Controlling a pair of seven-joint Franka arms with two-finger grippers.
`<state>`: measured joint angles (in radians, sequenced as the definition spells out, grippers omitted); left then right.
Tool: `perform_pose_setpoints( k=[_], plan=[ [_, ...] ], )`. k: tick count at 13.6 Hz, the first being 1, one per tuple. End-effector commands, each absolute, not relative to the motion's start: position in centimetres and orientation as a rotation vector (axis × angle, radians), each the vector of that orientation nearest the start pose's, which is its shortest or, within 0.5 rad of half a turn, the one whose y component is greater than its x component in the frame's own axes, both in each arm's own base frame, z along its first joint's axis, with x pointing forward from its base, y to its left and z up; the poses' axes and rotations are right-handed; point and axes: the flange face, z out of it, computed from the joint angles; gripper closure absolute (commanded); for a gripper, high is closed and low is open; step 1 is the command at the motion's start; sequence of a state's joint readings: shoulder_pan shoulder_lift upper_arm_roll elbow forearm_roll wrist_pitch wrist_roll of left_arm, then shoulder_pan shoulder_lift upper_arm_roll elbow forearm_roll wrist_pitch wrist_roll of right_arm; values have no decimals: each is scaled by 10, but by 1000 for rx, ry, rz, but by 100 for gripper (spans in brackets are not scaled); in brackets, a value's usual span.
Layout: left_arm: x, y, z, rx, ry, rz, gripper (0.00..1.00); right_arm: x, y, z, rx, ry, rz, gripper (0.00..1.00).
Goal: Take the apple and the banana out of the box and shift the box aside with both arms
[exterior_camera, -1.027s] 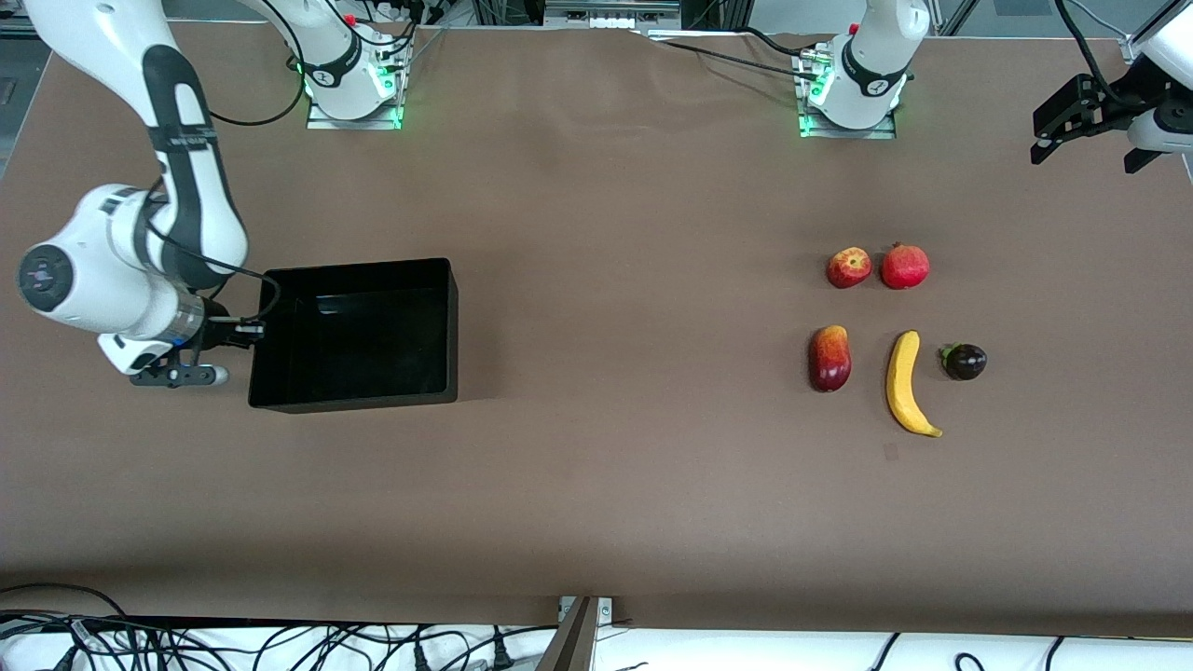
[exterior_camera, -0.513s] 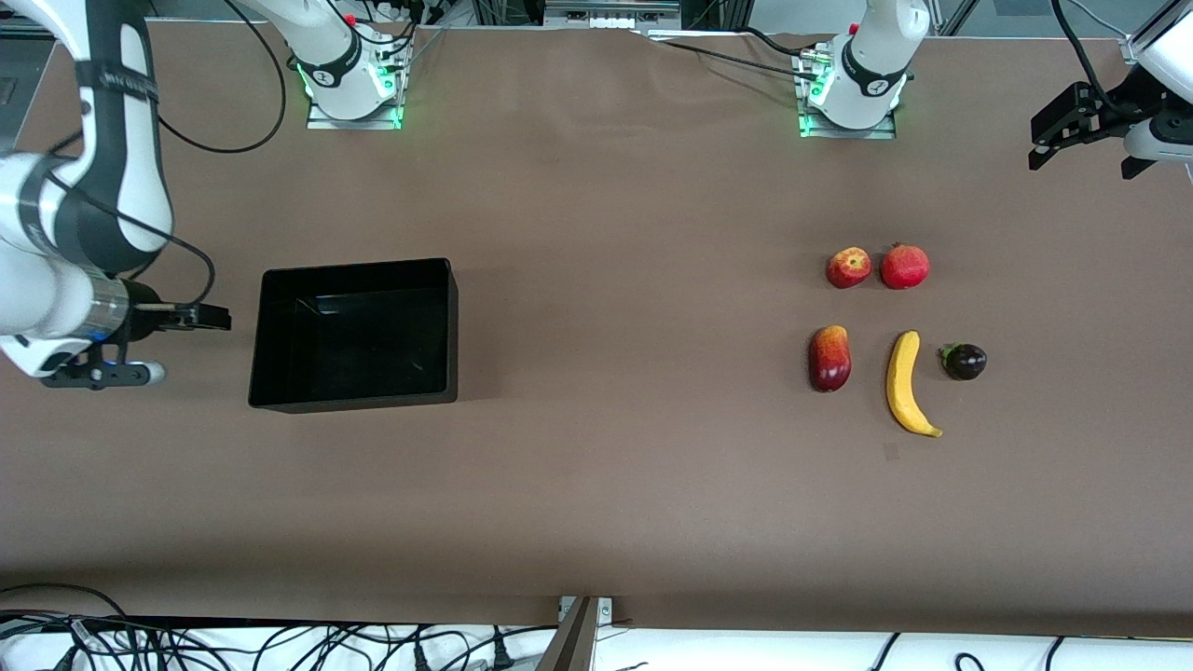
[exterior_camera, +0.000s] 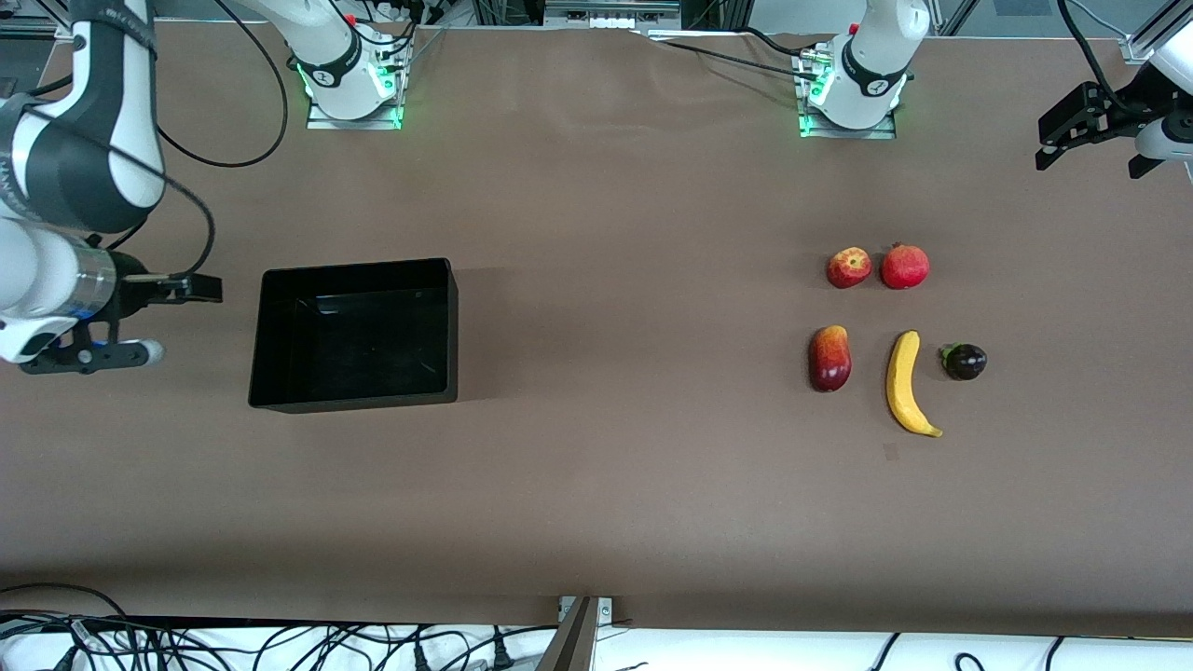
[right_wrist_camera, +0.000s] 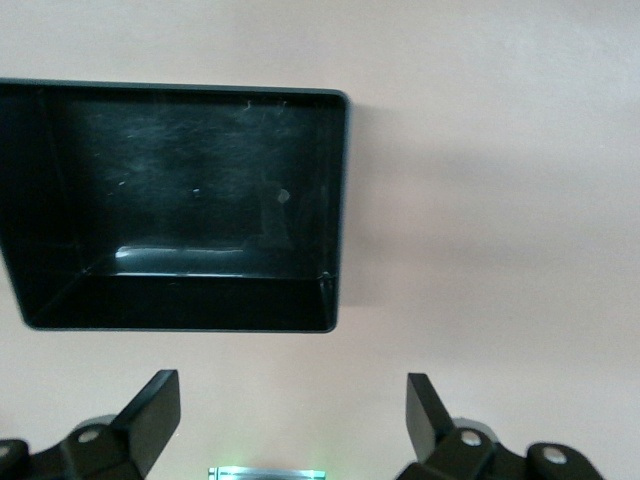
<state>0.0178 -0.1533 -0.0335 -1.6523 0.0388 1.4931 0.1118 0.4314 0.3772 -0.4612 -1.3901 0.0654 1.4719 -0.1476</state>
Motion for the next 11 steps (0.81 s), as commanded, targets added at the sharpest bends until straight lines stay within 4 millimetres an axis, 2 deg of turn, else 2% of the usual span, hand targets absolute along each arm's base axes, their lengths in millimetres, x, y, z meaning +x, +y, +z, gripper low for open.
perform_pose_setpoints(
  k=[1, 3, 6, 7, 9, 11],
  plan=[
    [500, -2, 666, -3065, 195, 8, 0, 628, 60, 514, -3213, -235, 401, 0],
    [500, -1, 667, -3065, 193, 8, 0, 627, 61, 519, -3210, -238, 376, 0],
    [499, 0, 667, -3066, 188, 10, 0, 622, 47, 519, -3198, -227, 357, 0],
    [499, 0, 668, -3066, 188, 8, 0, 613, 37, 520, -3199, -250, 312, 0],
    [499, 0, 667, -3066, 188, 10, 0, 599, 32, 516, -3254, -337, 196, 0],
    [499, -1, 667, -3066, 190, 10, 0, 585, 12, 516, -3256, -214, 191, 0]
  ],
)
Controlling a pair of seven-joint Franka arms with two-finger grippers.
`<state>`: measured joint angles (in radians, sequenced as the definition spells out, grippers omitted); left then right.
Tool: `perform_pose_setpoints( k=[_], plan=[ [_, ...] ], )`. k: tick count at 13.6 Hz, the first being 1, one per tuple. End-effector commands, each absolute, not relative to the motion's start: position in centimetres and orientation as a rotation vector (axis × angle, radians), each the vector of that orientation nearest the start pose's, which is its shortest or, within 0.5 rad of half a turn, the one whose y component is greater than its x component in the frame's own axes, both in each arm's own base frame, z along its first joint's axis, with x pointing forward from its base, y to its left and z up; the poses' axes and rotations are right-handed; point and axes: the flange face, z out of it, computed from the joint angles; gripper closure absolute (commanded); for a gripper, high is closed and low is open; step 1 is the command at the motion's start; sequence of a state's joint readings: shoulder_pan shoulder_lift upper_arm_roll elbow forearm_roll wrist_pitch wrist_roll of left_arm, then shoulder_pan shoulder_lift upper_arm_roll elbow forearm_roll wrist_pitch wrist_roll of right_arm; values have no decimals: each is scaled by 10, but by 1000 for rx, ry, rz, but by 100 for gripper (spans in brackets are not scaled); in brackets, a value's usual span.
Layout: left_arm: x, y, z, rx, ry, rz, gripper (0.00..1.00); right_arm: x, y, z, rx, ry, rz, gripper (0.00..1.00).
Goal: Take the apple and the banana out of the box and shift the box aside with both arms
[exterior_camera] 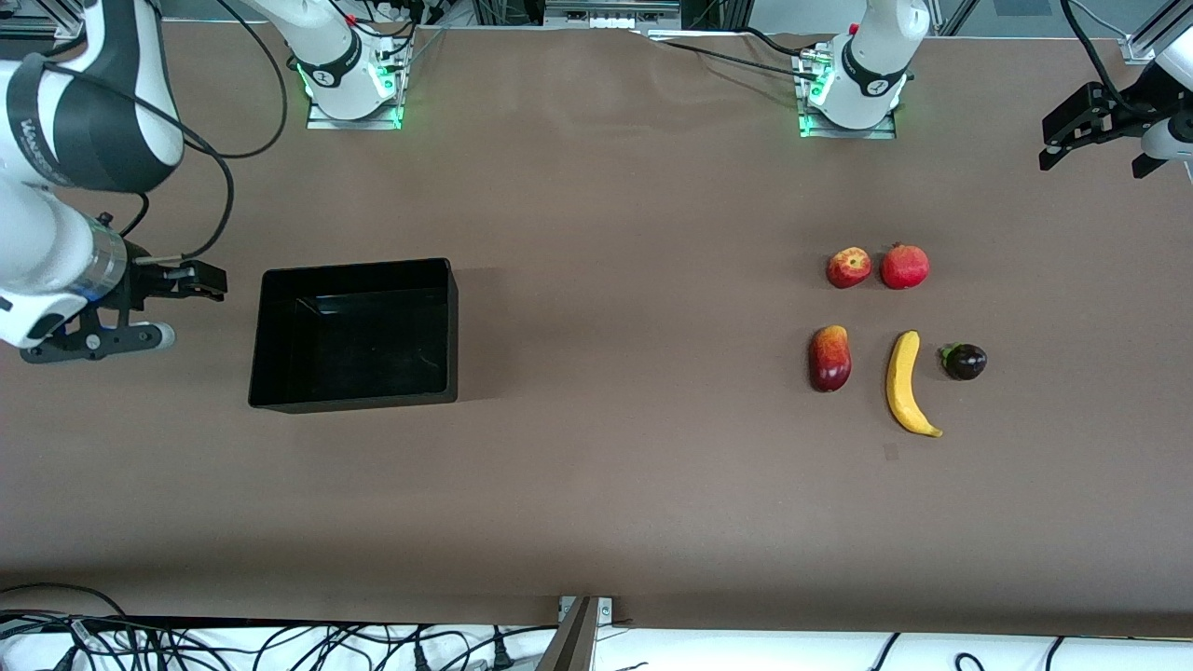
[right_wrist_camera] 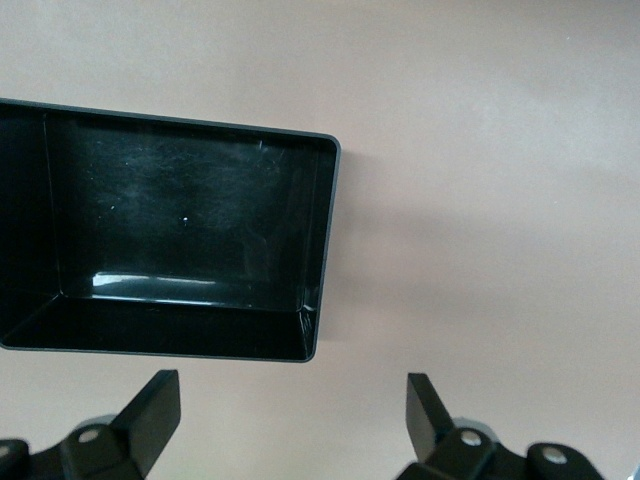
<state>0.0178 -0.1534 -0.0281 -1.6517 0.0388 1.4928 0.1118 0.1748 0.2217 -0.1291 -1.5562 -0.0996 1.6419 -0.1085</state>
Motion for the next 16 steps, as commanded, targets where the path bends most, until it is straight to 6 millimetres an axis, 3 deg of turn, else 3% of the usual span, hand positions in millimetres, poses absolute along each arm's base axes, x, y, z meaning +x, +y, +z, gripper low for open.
perform_pose_setpoints(
  k=[1, 3, 4, 6, 7, 10, 12, 16],
  plan=[
    [499, -1, 667, -3066, 190, 10, 0, 573, 6, 519, -3248, -200, 224, 0],
    [499, -1, 668, -3066, 190, 8, 0, 553, -5, 517, -3232, -146, 211, 0],
    [499, -1, 668, -3066, 190, 8, 0, 549, 1, 513, -3188, -104, 202, 0],
    [499, 0, 668, -3066, 188, 6, 0, 547, 12, 513, -3148, 288, 196, 0],
    [499, 0, 668, -3066, 188, 8, 0, 547, 21, 519, -3152, 323, 172, 0],
    [499, 0, 667, -3066, 188, 10, 0, 546, 14, 554, -3139, 309, -18, 0],
    [498, 1, 668, -3066, 185, 15, 0, 545, 12, 551, -3138, 286, -4, 0],
    [497, -1, 669, -3066, 190, 13, 0, 545, -1, 552, -3147, 60, -2, 0]
  ],
)
